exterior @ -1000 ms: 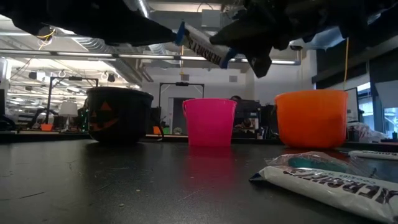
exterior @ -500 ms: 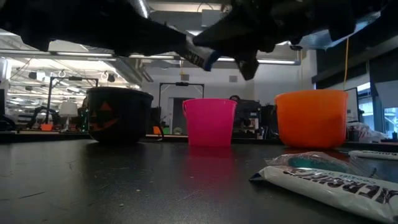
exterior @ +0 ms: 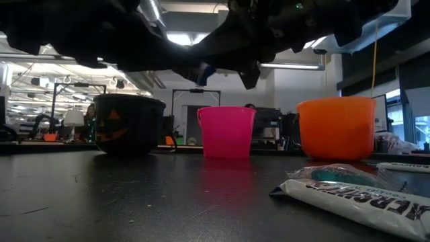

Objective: Organize candy in baskets
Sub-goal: Put the white chocolate bar into the black bucket

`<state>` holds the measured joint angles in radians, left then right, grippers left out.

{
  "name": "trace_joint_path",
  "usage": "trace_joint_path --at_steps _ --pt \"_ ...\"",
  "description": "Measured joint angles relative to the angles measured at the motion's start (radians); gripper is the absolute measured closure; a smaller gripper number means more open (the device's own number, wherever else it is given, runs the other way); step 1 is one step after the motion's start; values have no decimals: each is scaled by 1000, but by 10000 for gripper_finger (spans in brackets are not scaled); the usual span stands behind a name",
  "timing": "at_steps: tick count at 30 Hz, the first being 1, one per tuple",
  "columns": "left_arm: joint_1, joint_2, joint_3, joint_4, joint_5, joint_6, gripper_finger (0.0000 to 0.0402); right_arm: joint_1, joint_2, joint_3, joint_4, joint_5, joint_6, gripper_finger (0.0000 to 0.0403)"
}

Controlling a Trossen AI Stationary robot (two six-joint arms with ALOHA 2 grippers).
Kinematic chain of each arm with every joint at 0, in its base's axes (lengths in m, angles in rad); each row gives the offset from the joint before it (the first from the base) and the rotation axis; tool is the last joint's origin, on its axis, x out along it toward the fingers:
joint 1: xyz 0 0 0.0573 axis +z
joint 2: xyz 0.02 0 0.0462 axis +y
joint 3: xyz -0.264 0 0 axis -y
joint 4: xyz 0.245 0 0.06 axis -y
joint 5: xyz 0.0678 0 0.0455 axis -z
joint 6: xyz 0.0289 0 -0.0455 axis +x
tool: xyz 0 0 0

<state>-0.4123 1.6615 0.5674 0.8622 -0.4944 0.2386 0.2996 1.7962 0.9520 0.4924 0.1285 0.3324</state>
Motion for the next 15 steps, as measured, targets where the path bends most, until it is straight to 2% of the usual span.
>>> trace_joint_path --at_steps 10,15 --pt "-29 0 0 -24 -21 0 338 1 0 0 -25 -7 0 386" --pt "-36 -1 0 -25 -42 3 364 3 0 0 -23 55 -21 384"
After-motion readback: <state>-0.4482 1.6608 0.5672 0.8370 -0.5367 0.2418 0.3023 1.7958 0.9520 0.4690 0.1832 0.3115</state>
